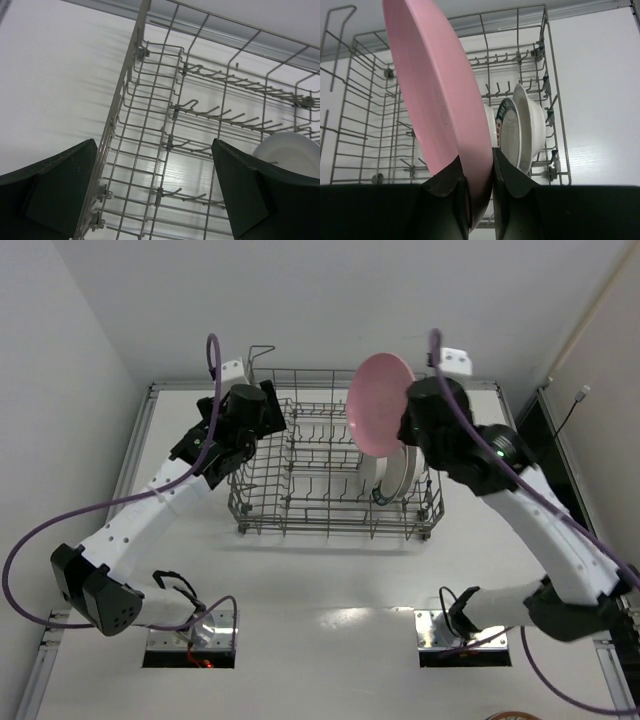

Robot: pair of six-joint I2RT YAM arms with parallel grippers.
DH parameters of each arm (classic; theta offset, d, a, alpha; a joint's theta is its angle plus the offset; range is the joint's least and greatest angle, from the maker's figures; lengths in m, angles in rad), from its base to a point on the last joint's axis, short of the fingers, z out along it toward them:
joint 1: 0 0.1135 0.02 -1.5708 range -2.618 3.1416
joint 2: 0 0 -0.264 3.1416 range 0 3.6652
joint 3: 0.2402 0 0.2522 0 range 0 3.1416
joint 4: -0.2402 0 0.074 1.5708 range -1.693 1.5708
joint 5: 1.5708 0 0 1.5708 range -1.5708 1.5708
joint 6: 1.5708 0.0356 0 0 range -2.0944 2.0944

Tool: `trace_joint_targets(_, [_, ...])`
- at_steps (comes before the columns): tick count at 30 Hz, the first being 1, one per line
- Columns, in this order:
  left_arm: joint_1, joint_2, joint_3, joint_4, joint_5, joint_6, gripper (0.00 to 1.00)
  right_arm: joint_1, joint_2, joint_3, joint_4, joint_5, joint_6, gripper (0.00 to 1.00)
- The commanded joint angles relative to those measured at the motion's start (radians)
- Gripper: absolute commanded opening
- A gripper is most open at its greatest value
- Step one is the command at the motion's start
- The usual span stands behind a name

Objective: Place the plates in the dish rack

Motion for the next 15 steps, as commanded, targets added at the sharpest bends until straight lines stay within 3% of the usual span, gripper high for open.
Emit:
trace_joint_targets(1, [-0.019, 0.014, -0.016, 0.086, -0.115, 0.007, 1.00, 0.099, 0.159, 0.172, -0.202, 0.212, 0.041, 0.00])
trace_joint_targets(6, [-0.048, 0.065, -0.035, 0.055, -0.161, -0.020, 1.00, 0.145, 0.386, 0.374, -0.433, 0.336, 0.133, 0.00])
trace_joint_targets(15, [-0.048, 0.029, -0.104, 0.100, -0.121, -0.031, 1.00, 0.145, 0.604, 0.447, -0.532, 0.373, 0.195, 0.00])
